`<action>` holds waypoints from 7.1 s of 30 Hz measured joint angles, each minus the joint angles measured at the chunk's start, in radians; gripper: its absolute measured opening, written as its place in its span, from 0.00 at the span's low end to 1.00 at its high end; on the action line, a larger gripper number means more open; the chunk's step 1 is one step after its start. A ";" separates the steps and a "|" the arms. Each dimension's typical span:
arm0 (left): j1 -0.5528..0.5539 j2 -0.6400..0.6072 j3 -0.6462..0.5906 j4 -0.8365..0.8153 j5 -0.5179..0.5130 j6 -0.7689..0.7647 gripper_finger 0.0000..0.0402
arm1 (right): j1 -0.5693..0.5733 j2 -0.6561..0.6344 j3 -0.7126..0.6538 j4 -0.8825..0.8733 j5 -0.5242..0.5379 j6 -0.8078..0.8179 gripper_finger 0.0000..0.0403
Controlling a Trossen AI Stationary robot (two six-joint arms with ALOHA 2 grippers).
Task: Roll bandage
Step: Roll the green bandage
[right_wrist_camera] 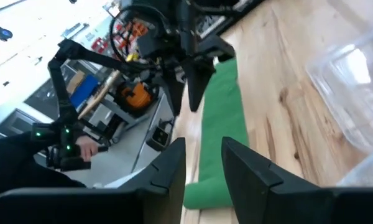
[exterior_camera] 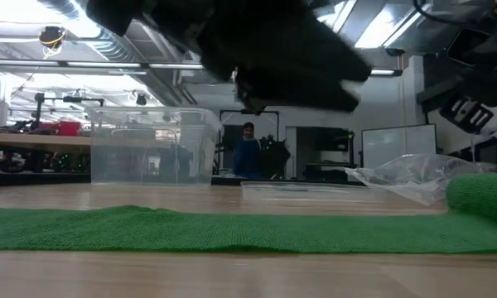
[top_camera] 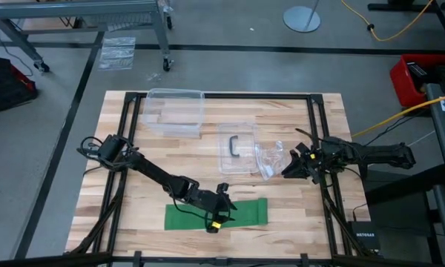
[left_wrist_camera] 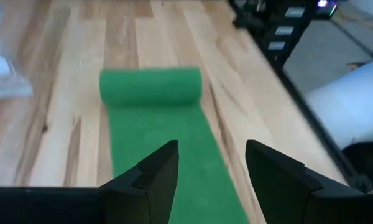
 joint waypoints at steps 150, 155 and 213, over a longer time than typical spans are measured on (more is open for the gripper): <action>-0.117 0.146 0.358 -0.724 -0.377 -0.154 0.45 | 0.196 0.528 0.139 0.008 0.056 0.038 0.27; -0.129 0.148 0.362 -0.728 -0.543 -0.154 0.45 | 0.195 0.528 0.139 0.008 0.063 0.038 0.27; -0.107 0.190 0.376 -0.791 -0.608 -0.207 0.03 | 0.196 0.528 0.139 0.018 0.072 0.036 0.27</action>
